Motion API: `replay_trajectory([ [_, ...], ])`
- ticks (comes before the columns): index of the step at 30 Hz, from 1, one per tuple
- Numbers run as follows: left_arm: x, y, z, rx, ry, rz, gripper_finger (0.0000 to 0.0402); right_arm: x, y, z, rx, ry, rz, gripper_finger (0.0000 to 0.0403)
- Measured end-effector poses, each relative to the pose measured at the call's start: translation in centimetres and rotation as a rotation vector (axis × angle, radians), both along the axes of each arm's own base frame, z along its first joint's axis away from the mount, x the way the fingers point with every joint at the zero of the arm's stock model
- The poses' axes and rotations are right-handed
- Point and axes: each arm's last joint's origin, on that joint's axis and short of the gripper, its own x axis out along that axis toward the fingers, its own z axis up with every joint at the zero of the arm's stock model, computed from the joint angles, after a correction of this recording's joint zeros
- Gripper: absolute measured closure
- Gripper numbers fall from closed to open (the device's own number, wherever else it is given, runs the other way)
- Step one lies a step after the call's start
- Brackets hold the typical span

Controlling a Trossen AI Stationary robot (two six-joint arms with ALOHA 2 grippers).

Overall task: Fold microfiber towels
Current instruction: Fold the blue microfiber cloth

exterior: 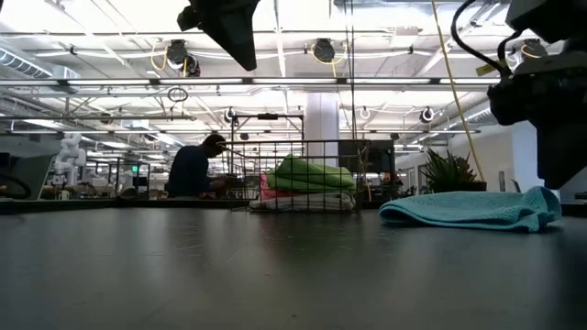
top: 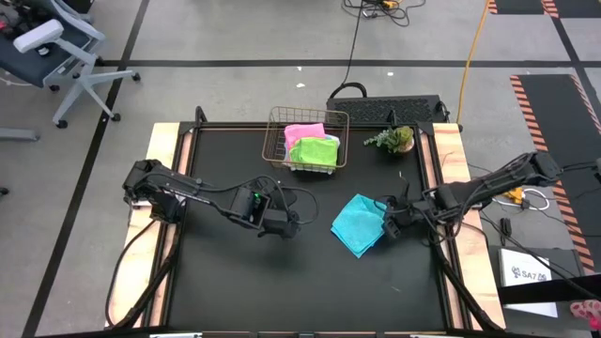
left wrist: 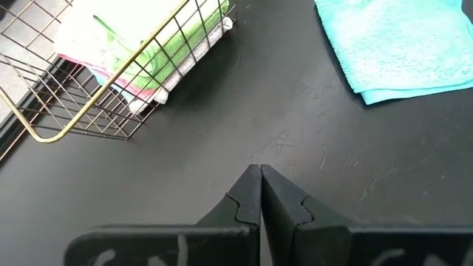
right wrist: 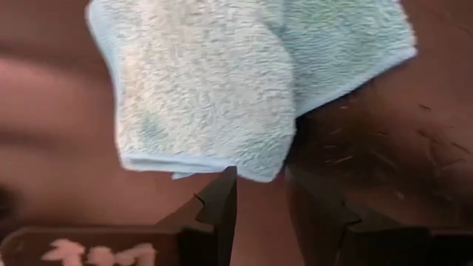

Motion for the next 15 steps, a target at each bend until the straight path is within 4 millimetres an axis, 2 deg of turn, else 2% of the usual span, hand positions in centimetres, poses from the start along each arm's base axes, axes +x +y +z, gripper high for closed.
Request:
replay_trajectory([
  [10,0.0,0.0,0.0,0.001,0.0,0.0,0.0393,1.6,-0.5,-0.8,-0.001,0.004,-0.002,0.0297],
  [15,0.0,0.0,0.0,0.002,0.0,0.0,0.0395,1.5,-0.8,-1.5,0.017,0.096,0.019,0.0298],
])
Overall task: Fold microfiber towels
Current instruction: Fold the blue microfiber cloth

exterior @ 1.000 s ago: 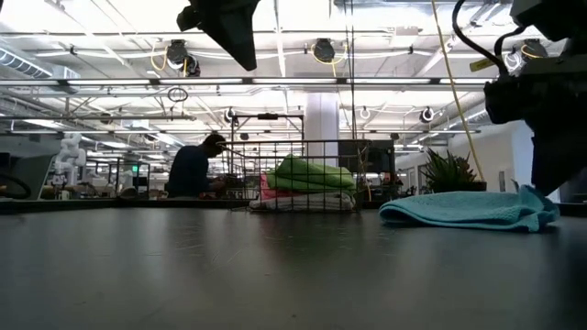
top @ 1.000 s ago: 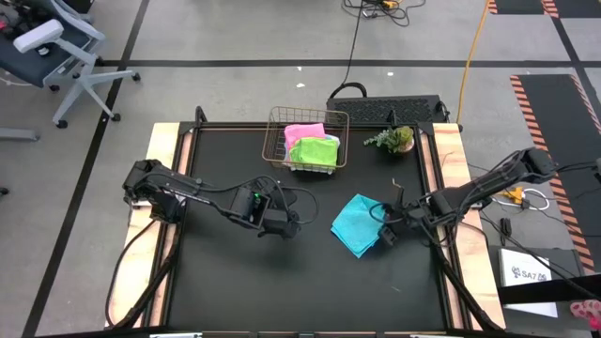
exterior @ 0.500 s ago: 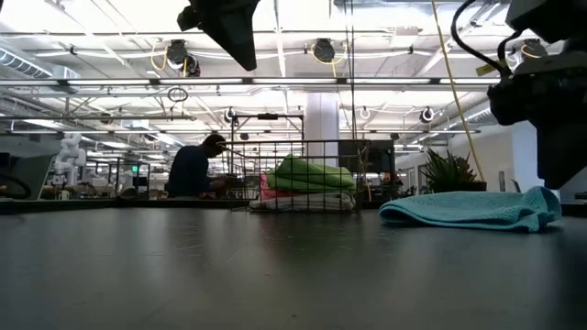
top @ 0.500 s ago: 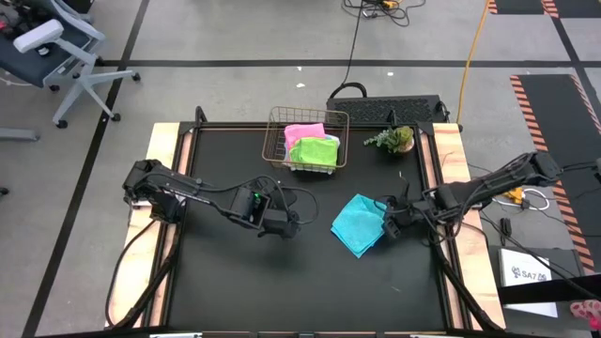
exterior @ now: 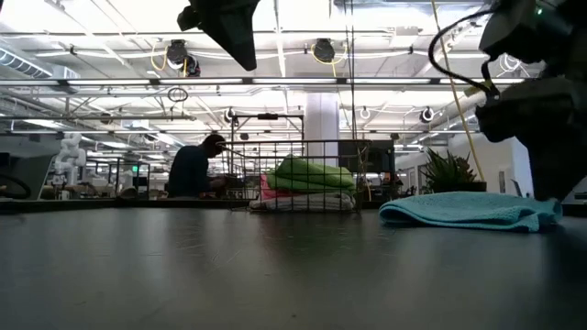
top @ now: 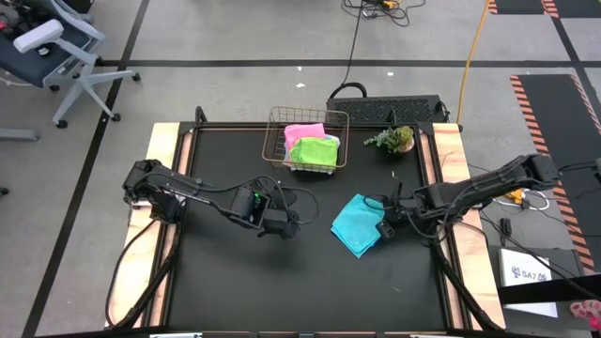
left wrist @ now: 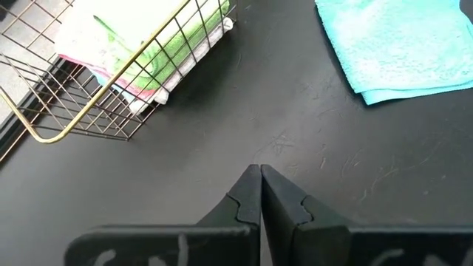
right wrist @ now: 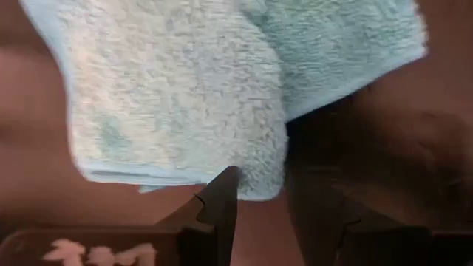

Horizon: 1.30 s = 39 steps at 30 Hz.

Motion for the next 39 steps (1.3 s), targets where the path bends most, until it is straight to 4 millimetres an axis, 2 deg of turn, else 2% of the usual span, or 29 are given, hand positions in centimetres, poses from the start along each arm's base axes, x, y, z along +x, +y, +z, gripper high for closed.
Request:
replay_trajectory([
  [7,0.0,0.0,0.0,0.004,0.003,-0.007,0.0399,0.4,-0.4,-0.4,-0.012,0.018,-0.021,0.0305],
  [9,0.0,0.0,0.0,0.006,0.005,-0.009,0.0394,0.5,-0.5,-0.3,-0.011,-0.002,-0.019,0.0321],
  [12,0.0,0.0,0.0,0.005,0.004,-0.008,0.0389,0.7,-0.5,-0.1,-0.011,-0.018,-0.012,0.0367],
  [15,0.0,0.0,0.0,0.004,0.003,-0.006,0.0391,1.2,-0.5,1.0,-0.021,-0.055,0.022,0.0396],
  [19,0.0,0.0,0.0,0.004,0.0,-0.008,0.0398,1.3,-0.8,2.5,-0.072,-0.021,0.054,0.04],
  [24,0.1,0.2,0.0,0.003,-0.004,-0.002,0.0389,0.9,-2.3,4.0,-0.213,0.067,0.07,0.0401],
  [28,0.2,0.4,0.0,0.003,-0.005,0.003,0.0398,0.9,-3.5,4.0,-0.255,0.082,0.093,0.0401],
  [33,0.2,0.4,0.0,0.001,-0.009,0.003,0.0389,1.3,-4.7,3.8,-0.299,0.082,0.142,0.0401],
  [39,0.6,0.3,0.2,-0.005,-0.05,-0.007,0.0399,1.8,-5.4,3.9,-0.334,0.04,0.166,0.0372],
])
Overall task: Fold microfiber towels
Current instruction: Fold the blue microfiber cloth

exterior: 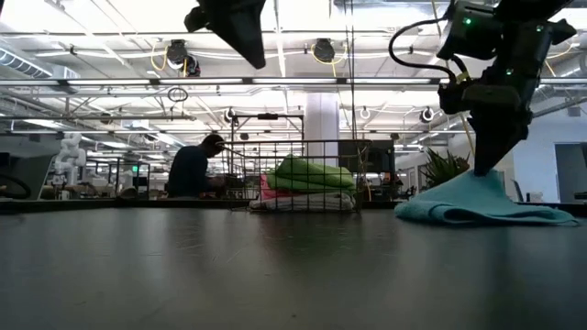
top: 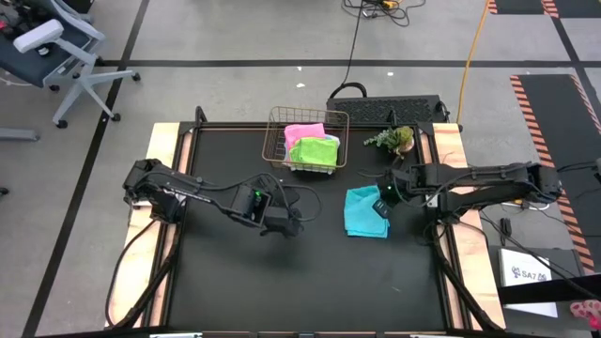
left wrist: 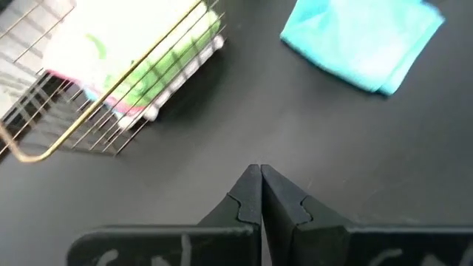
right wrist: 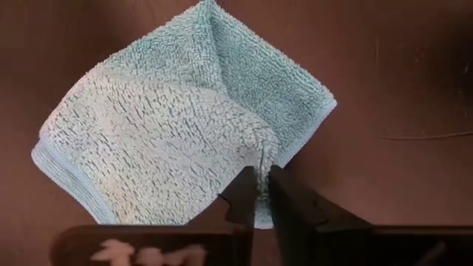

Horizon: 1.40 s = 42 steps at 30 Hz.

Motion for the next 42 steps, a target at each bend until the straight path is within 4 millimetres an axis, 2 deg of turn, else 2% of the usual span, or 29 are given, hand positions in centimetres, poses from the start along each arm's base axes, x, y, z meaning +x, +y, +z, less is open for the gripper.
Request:
replay_trajectory([
  [4,1.0,0.5,0.2,0.015,-0.056,-0.037,0.0386,0.0,0.1,0.8,-0.003,-0.006,-0.003,0.0355],
  [8,3.6,2.0,-0.9,0.049,-0.098,-0.116,0.0388,0.1,0.3,2.1,-0.04,-0.008,0.0,0.0365],
  [14,9.1,4.9,-5.8,-0.018,-0.167,-0.293,0.0395,0.7,1.1,3.1,0.023,-0.065,-0.002,0.0398],
  [17,10.7,5.9,-7.2,0.021,-0.219,-0.326,0.0399,0.7,2.1,3.1,0.066,-0.07,-0.008,0.0401],
  [23,12.3,7.5,-8.8,-0.034,-0.274,-0.542,0.0399,0.8,3.9,3.1,0.105,-0.094,-0.037,0.0403],
  [28,12.7,8.2,-11.1,-0.064,-0.222,-0.534,0.0399,1.2,4.9,3.4,0.094,-0.166,-0.087,0.0403],
  [30,12.6,8.2,-11.5,-0.081,-0.204,-0.519,0.0399,1.7,5.3,3.4,0.112,-0.218,-0.092,0.0403],
  [32,12.2,8.3,-10.6,-0.075,-0.198,-0.499,0.04,2.3,5.7,2.8,0.13,-0.261,-0.085,0.0403],
  [35,11.2,8.2,-8.2,-0.035,-0.194,-0.482,0.0399,3.2,6.1,1.2,0.131,-0.256,-0.076,0.0403],
  [39,9.2,8.3,-5.5,0.002,-0.129,-0.487,0.0398,3.5,5.8,-1.4,0.104,-0.139,-0.097,0.0403],
  [42,7.4,8.2,-3.7,-0.01,-0.075,-0.492,0.0397,3.8,5.5,-2.5,0.085,-0.082,-0.105,0.0403],
])
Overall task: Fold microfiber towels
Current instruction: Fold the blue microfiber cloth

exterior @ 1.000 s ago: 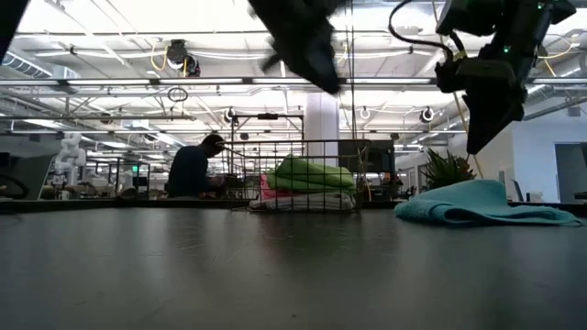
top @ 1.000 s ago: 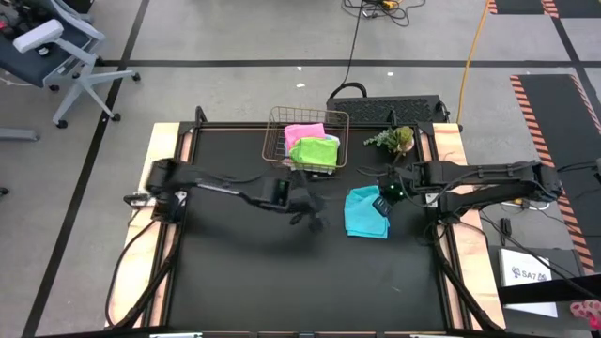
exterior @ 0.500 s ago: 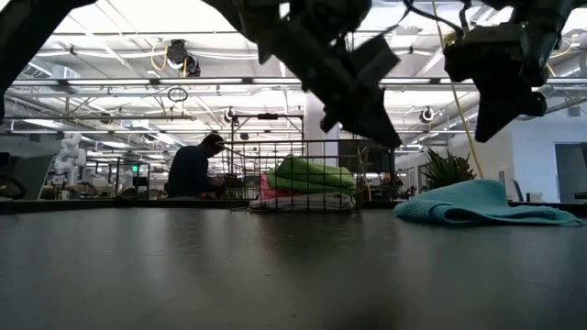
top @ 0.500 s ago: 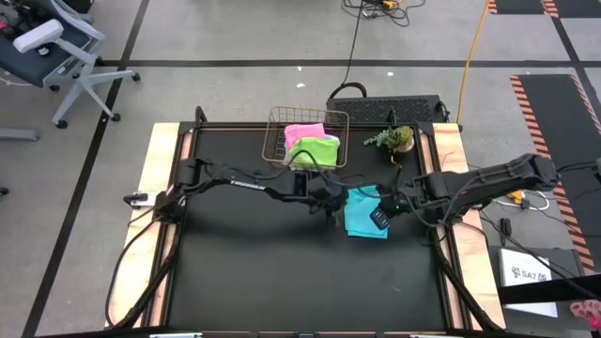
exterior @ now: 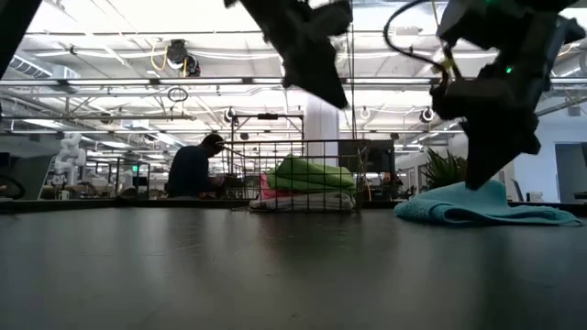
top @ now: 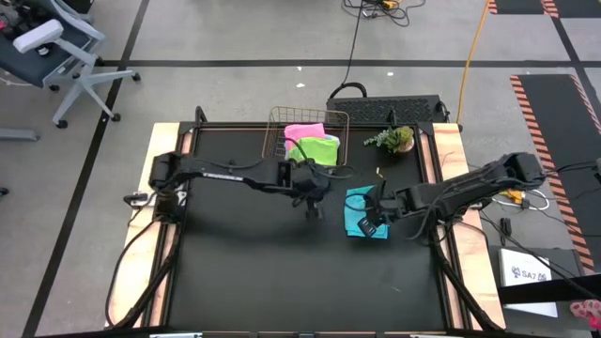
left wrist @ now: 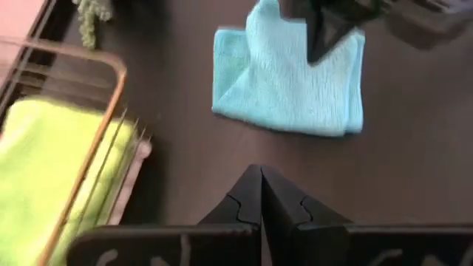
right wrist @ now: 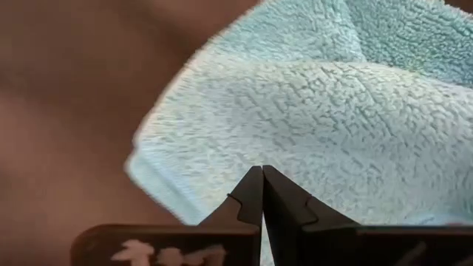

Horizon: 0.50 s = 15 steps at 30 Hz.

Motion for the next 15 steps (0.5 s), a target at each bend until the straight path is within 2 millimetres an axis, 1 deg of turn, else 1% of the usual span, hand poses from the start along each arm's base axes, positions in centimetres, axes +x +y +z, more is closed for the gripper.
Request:
replay_trajectory([
  [2,-1.5,-0.2,1.1,-0.002,0.058,-0.002,0.0397,0.3,-0.2,-0.6,-0.012,0.025,0.008,0.0403],
  [6,-4.1,-0.9,2.8,-0.019,0.154,0.01,0.0397,1.5,-0.4,-1.8,-0.023,0.023,0.023,0.0403],
  [10,-6.7,-1.8,4.9,-0.039,0.191,0.042,0.0397,2.8,-0.2,-3.3,-0.005,0.006,0.037,0.0403],
  [15,-8.8,-3.0,6.6,-0.02,0.197,0.064,0.0397,4.8,0.1,-4.3,0.023,-0.116,0.029,0.0403],
])
